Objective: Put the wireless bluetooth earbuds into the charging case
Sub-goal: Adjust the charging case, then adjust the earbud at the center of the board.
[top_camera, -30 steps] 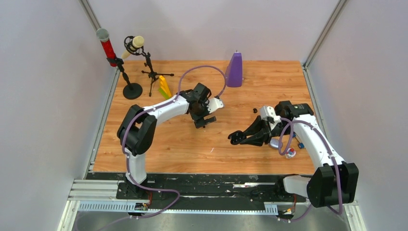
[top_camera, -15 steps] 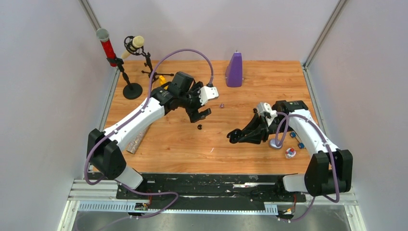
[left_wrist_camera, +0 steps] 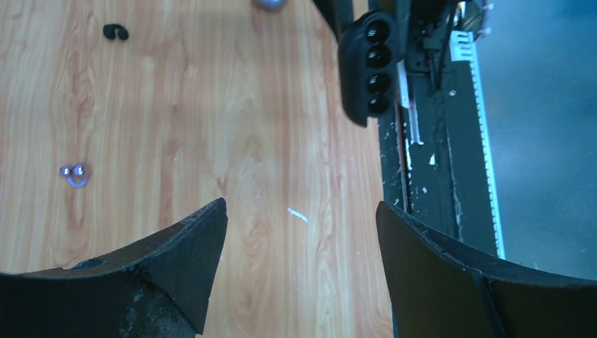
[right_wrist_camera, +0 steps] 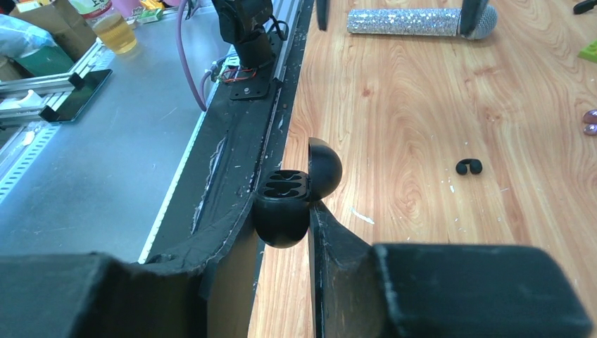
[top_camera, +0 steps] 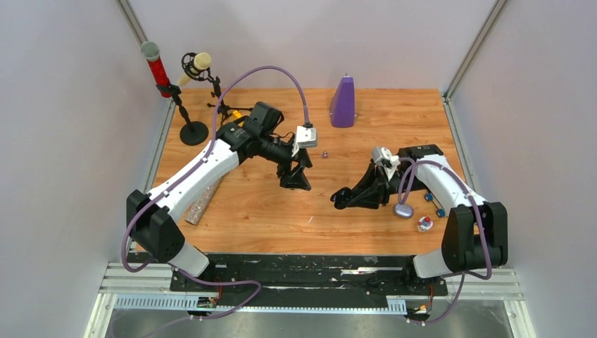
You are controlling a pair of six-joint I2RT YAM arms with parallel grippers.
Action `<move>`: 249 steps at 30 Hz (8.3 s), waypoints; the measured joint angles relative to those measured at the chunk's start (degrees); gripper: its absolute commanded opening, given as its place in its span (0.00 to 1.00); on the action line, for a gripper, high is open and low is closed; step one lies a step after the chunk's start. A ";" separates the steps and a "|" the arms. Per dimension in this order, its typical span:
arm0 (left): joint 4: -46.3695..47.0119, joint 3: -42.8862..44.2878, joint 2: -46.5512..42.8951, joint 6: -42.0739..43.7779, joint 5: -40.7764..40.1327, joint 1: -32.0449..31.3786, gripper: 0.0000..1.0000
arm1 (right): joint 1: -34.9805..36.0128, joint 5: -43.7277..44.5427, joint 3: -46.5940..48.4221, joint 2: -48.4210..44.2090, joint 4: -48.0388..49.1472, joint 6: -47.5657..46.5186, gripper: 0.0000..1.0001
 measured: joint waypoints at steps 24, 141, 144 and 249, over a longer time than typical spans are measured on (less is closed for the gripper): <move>6.56 6.49 12.26 -11.54 4.48 -8.87 0.48 | 0.76 -0.02 0.00 3.52 -1.51 -1.01 0.00; -0.50 -11.91 -3.65 -0.55 -49.37 -7.17 0.25 | -10.88 55.15 17.42 23.06 56.70 85.33 0.52; -0.48 -11.91 -5.27 0.55 -48.98 -6.29 0.25 | -10.88 56.81 18.62 25.46 56.72 87.56 0.42; 4.90 -12.66 -5.79 1.25 -47.65 -8.26 0.25 | -10.91 47.43 25.20 36.61 46.45 96.59 0.40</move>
